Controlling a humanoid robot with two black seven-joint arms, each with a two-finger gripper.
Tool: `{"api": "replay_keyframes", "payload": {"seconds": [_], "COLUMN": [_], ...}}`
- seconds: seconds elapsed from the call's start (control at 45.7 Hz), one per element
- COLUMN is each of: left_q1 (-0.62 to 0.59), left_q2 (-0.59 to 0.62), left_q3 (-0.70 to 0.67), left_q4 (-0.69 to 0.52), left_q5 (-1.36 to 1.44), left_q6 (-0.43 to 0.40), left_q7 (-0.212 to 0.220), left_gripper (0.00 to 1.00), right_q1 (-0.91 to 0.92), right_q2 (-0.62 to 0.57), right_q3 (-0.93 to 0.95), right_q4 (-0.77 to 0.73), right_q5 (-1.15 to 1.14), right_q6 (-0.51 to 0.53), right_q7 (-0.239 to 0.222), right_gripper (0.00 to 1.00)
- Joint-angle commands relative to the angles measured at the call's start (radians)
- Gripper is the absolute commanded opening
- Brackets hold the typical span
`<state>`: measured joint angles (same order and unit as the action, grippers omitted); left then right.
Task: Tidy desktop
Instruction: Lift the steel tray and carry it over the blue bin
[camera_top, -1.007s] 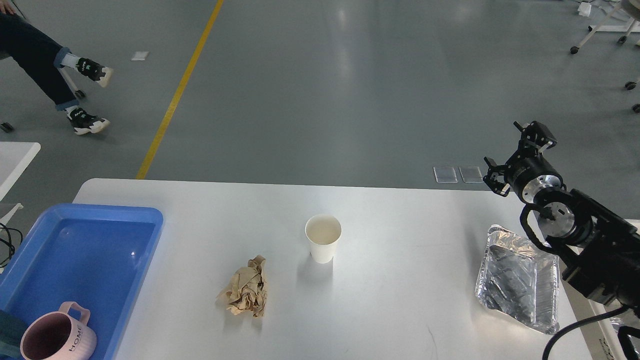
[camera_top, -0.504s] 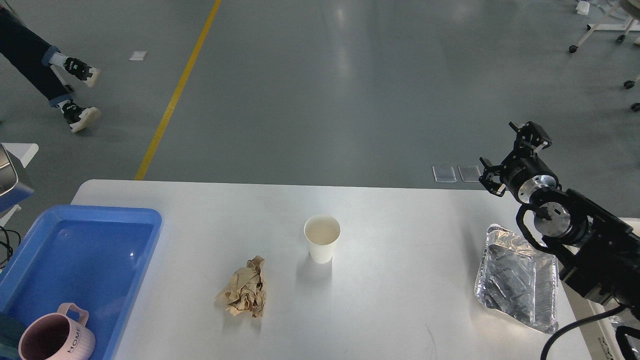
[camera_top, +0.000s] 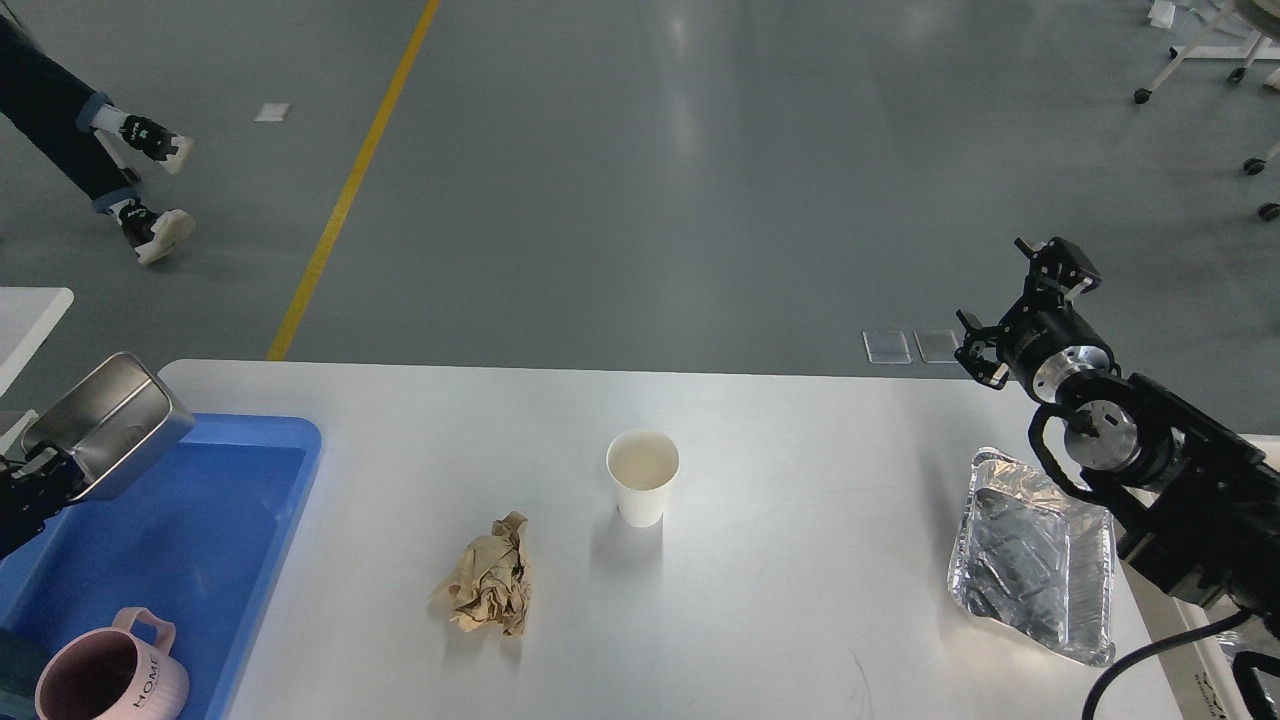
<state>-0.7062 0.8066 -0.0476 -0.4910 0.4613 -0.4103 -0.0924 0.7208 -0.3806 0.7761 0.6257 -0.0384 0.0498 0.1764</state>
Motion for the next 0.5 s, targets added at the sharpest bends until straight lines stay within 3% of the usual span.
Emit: {"api": "replay_keyframes", "payload": {"seconds": [0.0, 0.482], "left_q1": [0.024, 0.05], "left_q2": [-0.047, -0.118], "left_q3": [0.0, 0.0], "left_q4": [0.035, 0.104], "left_q5": [-0.018, -0.018], "left_q6": [0.022, 0.039], "left_q7": [0.005, 0.013], "left_gripper": [0.0, 0.0], "right_q1": [-0.001, -0.001], "right_q2": [0.0, -0.001], "right_q3": [0.0, 0.002], "right_q4": [0.0, 0.008], "right_q5": [0.0, 0.0], "right_q6": [-0.001, -0.001], "right_q7": [0.0, 0.0], "right_gripper": [1.0, 1.0]}}
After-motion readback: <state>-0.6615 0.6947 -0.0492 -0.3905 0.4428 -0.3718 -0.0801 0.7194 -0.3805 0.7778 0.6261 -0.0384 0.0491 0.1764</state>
